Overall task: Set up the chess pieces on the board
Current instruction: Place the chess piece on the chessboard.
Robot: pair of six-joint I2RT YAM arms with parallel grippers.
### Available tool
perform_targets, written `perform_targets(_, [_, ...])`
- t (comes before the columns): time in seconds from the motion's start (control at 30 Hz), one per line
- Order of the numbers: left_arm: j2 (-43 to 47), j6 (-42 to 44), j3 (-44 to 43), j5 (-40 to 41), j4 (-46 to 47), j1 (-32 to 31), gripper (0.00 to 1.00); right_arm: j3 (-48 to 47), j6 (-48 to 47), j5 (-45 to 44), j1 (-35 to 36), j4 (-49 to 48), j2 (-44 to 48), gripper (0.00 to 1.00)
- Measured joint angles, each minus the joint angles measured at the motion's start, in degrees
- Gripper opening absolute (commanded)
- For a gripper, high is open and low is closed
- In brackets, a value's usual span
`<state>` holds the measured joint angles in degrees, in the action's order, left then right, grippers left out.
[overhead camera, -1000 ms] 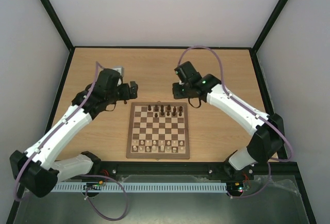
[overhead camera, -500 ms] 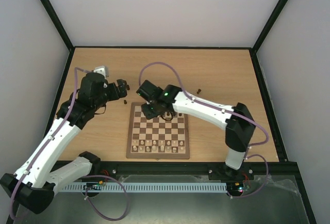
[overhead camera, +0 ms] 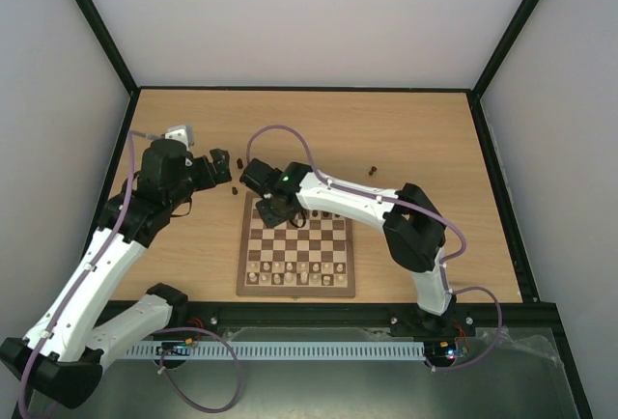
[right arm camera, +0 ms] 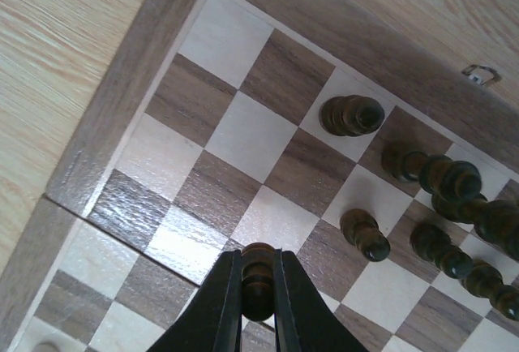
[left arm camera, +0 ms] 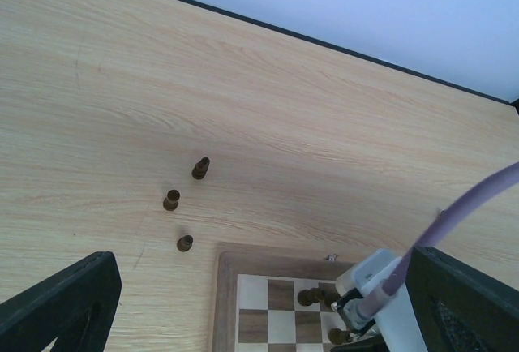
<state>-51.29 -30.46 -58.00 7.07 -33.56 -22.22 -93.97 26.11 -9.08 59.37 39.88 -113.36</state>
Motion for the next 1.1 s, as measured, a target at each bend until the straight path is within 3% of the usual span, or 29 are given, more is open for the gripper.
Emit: perform_targets(1.1, [-1.33, 0.31, 0.96, -1.16, 0.15, 1.03, 0.99, -1.77, -1.73, 1.81, -4.07, -2.38, -6.29, 0.1])
